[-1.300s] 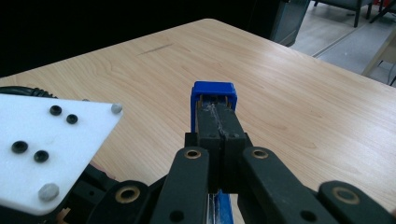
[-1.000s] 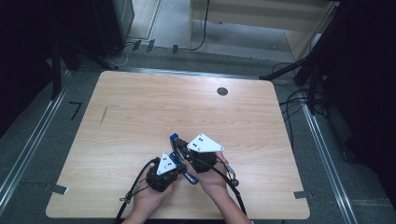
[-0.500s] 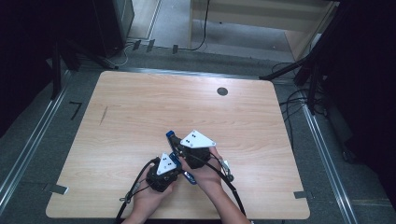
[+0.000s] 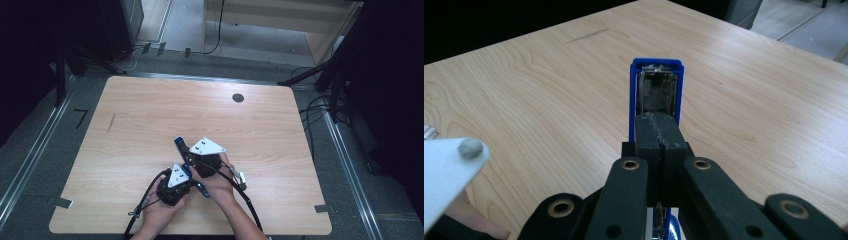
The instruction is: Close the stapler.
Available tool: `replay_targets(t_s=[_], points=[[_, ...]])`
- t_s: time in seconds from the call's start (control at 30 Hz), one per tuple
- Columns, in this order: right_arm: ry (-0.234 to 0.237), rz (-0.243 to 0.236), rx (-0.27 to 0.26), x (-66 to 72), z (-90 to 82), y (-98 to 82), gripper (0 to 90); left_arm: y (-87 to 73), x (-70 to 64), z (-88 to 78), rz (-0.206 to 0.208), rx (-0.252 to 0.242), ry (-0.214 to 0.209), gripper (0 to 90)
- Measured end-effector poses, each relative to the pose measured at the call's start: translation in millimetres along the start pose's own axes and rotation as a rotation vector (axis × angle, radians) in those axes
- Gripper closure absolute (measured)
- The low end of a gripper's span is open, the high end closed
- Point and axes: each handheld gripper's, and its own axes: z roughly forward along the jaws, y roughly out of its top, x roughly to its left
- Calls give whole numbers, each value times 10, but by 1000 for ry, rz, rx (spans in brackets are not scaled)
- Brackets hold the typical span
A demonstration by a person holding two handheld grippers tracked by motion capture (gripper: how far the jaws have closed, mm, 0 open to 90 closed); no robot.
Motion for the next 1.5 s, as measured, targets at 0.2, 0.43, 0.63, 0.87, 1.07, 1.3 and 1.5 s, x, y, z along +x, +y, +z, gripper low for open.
replay_targets(t_s=[0.2, 0.43, 0.63, 0.87, 1.07, 1.3, 1.5], points=[[15, 7, 21, -26, 58, -20, 900, 0, 1, 1, 0, 0, -2, 900], [16, 8, 54, -47, 104, -38, 900, 0, 0, 2, -3, -1, 0, 900], [18, 22, 86, -51, 171, -48, 900, 0, -5, 2, 1, -2, 1, 900], [12, 28, 163, -41, 303, -29, 900, -1, -5, 1, 3, -1, 4, 900], [15, 50, 233, -58, 396, -16, 900, 0, -4, -1, 1, 1, 2, 900], [16, 70, 266, -66, 445, -11, 900, -1, -6, 0, 0, -1, 2, 900], [12, 59, 250, -54, 428, -12, 900, -1, -5, -1, 3, 0, 3, 900]])
